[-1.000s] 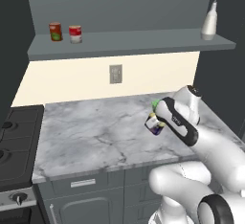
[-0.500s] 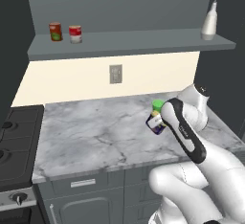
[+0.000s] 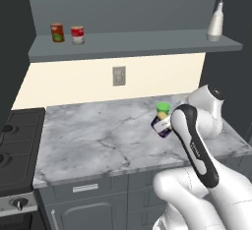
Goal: Pick the cans from the counter and place them in their designated side in the cabinet.
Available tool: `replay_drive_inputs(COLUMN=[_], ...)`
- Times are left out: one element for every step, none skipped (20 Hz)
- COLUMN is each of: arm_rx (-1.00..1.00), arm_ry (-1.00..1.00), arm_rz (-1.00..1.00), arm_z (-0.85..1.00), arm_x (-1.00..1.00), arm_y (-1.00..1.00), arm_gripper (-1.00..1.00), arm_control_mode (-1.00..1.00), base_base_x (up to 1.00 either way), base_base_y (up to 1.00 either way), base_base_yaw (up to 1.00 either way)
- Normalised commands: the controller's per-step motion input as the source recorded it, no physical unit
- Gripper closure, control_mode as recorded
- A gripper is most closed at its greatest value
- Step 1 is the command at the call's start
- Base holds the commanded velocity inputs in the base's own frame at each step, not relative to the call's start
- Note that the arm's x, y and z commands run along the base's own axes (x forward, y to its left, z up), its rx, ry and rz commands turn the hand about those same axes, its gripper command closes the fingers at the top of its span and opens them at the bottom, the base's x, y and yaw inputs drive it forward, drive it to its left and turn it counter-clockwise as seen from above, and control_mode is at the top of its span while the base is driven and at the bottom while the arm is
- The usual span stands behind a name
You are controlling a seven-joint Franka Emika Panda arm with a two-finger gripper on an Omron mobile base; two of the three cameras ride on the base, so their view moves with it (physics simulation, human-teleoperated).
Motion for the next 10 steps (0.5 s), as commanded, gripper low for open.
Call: replay_drive_inputs(arm_rx=[0.00,0.00,0.00,0.00,0.00,0.00,0.00,0.00,0.00,0.00], arm_ry=[-0.10,-0.10,-0.10,-0.10,-0.09,-0.08,-0.06,-0.04,-0.03,-0.01], arm_rz=[0.00,0.00,0.00,0.00,0.00,0.00,0.00,0.00,0.00,0.00], arm_z=[0.32,0.33,0.35,0.35,0.35,0.37,0.39,0.38,0.38,0.36], arm_x=[-0.45,-0.44,-0.40,-0.36,-0.34,-0.31,-0.30,-0.30,-0.32,-0.33], arm_y=[0.07,0.09,0.10,0.12,0.11,0.11,0.09,0.07,0.07,0.06], arm_gripper=[1.00,1.00,1.00,1.00,1.00,1.00,1.00,1.00,1.00,1.00], arm_control_mode=[-1.00,-1.00,-1.00,-1.00,-1.00,-1.00,-1.00,-1.00,-1.00,-1.00], base_base_x=[0.00,0.00,0.00,0.00,0.00,0.00,0.00,0.00,0.00,0.00], base_base_y=[0.00,0.00,0.00,0.00,0.00,0.00,0.00,0.00,0.00,0.00], base_base_yaw=[0.00,0.00,0.00,0.00,0.00,0.00,0.00,0.00,0.00,0.00])
